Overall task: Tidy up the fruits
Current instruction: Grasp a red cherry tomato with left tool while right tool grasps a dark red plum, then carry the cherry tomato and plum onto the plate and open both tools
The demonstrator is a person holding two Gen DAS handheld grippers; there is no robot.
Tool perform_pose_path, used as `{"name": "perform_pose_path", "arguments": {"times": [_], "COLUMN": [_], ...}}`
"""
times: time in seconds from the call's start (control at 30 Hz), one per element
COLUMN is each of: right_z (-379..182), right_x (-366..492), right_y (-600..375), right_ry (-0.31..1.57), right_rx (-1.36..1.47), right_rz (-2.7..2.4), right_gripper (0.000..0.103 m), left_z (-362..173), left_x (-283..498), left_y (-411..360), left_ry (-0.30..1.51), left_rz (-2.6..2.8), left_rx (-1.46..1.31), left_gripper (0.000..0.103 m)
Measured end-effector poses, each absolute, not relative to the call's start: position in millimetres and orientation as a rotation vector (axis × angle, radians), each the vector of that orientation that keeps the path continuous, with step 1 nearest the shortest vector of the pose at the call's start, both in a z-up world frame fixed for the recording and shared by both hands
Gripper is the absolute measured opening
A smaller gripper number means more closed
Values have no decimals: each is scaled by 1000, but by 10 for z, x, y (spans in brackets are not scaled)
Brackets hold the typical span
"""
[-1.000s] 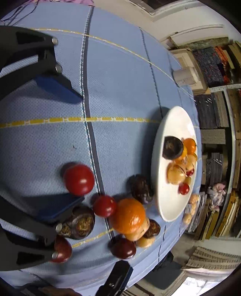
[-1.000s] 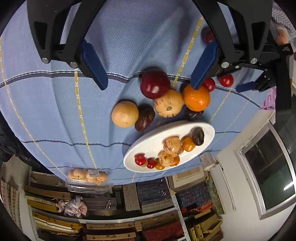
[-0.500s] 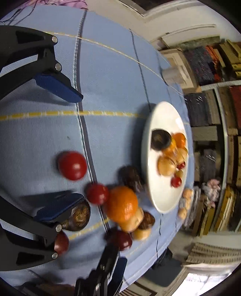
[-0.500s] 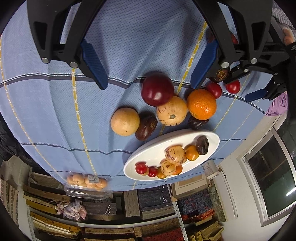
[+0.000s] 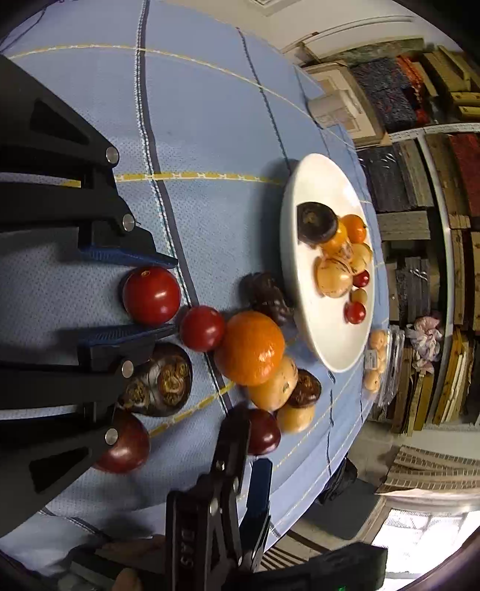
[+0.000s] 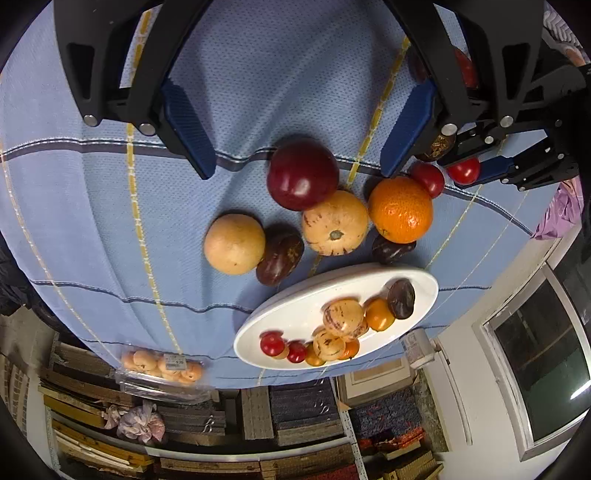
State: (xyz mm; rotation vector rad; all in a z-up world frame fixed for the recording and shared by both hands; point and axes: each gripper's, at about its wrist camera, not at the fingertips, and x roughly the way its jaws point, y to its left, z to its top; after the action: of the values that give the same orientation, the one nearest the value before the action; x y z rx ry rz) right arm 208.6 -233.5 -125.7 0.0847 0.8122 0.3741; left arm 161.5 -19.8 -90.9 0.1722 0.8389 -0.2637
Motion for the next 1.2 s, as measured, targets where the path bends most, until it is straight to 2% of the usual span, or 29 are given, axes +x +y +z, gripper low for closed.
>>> {"name": "perform_pose_path", "arguments": {"times": [0.07,0.27,0.3,0.63,0.8,1.0,1.2], "right_z": [-1262,-1298,-1301,-1188,-892,-664,-698], "right_x": [2093,2129,2134,2017,2027,2428,2900], "right_y": [-2303,-2256,-2268,-2346,-2496,-2351,-2010], "right_ry": [816,840,841,778,697,696,732], "right_rx": [70,51,57,82,176,177,119], "right_rz": [380,385,387,397,421,419,435], "right_gripper": [81,53,41,38,38,38,38], "left_z": [-887,-895,-899,-810,-515,-137,-220], "left_x": [1592,1596,1601,1565,1678,2227,2896], "left_y": [-215,-246,-241,-190,-125,7,194], "left_ry": [820,821,825,780,719,672,739], "left_rz": [-262,-265,-264,-236,-214,-146,-77], "left_rx": [180,195,191,175,138,87,6], "left_gripper": [30,30,30,30,30,30,30]}}
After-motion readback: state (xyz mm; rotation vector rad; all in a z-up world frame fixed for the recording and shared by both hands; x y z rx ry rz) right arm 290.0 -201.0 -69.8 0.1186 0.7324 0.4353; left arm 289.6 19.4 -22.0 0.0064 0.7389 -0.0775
